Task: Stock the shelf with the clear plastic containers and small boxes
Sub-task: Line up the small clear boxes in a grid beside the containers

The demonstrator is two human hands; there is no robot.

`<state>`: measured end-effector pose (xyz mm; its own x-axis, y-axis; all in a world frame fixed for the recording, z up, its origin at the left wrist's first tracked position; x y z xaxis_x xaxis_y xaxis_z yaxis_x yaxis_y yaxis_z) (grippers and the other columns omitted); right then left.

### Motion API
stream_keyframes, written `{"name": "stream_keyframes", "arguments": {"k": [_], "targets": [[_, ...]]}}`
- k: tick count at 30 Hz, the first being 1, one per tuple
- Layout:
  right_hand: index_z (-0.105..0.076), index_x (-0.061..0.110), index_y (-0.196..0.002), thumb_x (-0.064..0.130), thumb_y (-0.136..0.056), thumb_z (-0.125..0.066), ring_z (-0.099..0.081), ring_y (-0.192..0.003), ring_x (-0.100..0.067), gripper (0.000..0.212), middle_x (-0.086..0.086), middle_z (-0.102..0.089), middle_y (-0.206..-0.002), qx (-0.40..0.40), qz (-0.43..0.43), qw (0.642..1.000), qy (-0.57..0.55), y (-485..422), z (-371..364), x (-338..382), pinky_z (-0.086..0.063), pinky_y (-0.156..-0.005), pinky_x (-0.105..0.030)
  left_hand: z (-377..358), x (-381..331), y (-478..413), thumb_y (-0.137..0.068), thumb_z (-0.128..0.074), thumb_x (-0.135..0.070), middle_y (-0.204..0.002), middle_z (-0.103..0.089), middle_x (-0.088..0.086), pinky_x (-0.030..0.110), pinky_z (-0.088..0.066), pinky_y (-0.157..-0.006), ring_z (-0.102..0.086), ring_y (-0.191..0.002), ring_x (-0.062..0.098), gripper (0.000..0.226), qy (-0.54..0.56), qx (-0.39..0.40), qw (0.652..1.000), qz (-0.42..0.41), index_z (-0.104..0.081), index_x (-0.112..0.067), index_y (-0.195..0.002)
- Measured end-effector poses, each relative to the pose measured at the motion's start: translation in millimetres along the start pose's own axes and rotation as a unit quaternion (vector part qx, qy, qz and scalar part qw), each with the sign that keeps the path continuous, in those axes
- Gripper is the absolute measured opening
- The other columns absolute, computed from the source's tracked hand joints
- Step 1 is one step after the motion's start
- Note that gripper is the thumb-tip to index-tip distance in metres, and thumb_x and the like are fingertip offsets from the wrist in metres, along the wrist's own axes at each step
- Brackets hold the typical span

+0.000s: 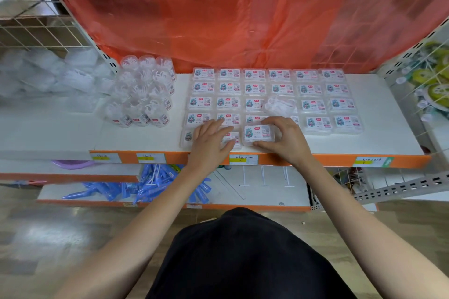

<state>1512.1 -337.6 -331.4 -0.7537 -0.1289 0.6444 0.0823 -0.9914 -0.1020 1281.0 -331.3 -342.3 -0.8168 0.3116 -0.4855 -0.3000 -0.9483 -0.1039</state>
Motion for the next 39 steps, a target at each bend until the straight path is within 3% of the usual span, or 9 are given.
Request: {"name": "stream_keyframes", "arguments": {"k": [5, 11, 16, 20, 25, 34, 39], "targets": [[-0.066, 0.020, -0.116, 0.045, -0.069, -0.086, -0.056, -0.113, -0.019, 0.056, 0.003, -0.067, -0.119, -0.014, 0.008, 1.000, 0.005, 13, -7, -7, -0.037, -0.098, -0.027, -18, 0, 9, -0.097, -0.053, -0.042, -0.156, -0.033, 0.003, 0.042, 0.002, -0.118, -0.020, -0.147, 0.023, 0.047, -0.055, 0.033, 0.998, -0.020, -0.050, -0.025, -0.141], [-0.069, 0.022, -0.111, 0.050, -0.067, -0.085, -0.056, -0.112, -0.019, 0.055, 0.007, -0.067, -0.120, -0.032, 0.012, 0.999, 0.011, 20, -13, -13, -0.035, -0.098, -0.024, -23, 3, 11, -0.100, -0.051, -0.033, -0.157, -0.031, 0.001, 0.046, -0.002, -0.119, -0.018, -0.148, 0.021, 0.044, -0.054, 0.032, 0.998, -0.011, -0.047, -0.025, -0.143], [-0.069, 0.022, -0.110, 0.044, -0.071, -0.085, -0.053, -0.121, -0.021, 0.048, 0.003, -0.059, -0.137, -0.016, 0.015, 1.000, 0.010, 18, -21, -14, -0.037, -0.105, -0.034, -26, 4, 11, -0.099, -0.053, -0.031, -0.155, -0.035, 0.003, 0.048, -0.005, -0.119, -0.022, -0.147, 0.023, 0.043, -0.052, 0.023, 0.998, -0.013, -0.049, -0.024, -0.141], [-0.069, 0.021, -0.110, 0.044, -0.073, -0.083, -0.054, -0.121, -0.023, 0.046, 0.001, -0.061, -0.135, -0.026, 0.016, 0.999, 0.021, 21, -23, -15, -0.038, -0.104, -0.037, -26, 5, 11, -0.097, -0.056, -0.029, -0.152, -0.039, 0.004, 0.049, -0.009, -0.118, -0.026, -0.145, 0.024, 0.043, -0.053, 0.012, 0.998, -0.018, -0.052, -0.023, -0.139], [-0.070, 0.019, -0.108, 0.040, -0.073, -0.084, -0.052, -0.122, -0.024, 0.043, -0.003, -0.059, -0.136, -0.032, 0.025, 0.999, 0.023, 21, -30, -19, -0.033, -0.104, -0.028, -27, 4, 11, -0.097, -0.056, -0.029, -0.152, -0.040, 0.004, 0.050, -0.010, -0.119, -0.027, -0.144, 0.025, 0.042, -0.057, 0.008, 0.998, -0.023, -0.052, -0.023, -0.139], [-0.071, 0.019, -0.106, 0.040, -0.073, -0.084, -0.048, -0.123, -0.022, 0.041, -0.005, -0.056, -0.137, -0.051, 0.033, 0.998, 0.010, 21, -29, -18, -0.035, -0.104, -0.031, -25, 2, 13, -0.098, -0.053, -0.032, -0.153, -0.037, 0.004, 0.048, -0.007, -0.119, -0.024, -0.145, 0.024, 0.043, -0.058, 0.013, 0.998, -0.019, -0.050, -0.023, -0.140], [-0.068, 0.018, -0.109, 0.036, -0.086, -0.075, -0.044, -0.128, -0.020, 0.030, -0.004, -0.054, -0.135, -0.157, -0.041, 0.985, -0.056, 9, -9, -17, -0.031, -0.108, -0.032, -21, -2, 10, -0.097, -0.053, -0.042, -0.152, -0.036, 0.006, 0.036, -0.004, -0.118, -0.023, -0.144, 0.024, 0.048, -0.042, 0.013, 0.999, -0.020, -0.051, -0.019, -0.139]]}}
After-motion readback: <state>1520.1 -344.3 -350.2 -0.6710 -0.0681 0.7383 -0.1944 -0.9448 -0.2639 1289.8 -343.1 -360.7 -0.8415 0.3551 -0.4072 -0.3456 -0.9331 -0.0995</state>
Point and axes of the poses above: each hand's wrist, its own y-axis away from the middle knuckle, its own z-axis out of the back of the hand, x = y × z, the point moved 2 cm from there along -y, towards the middle knuckle
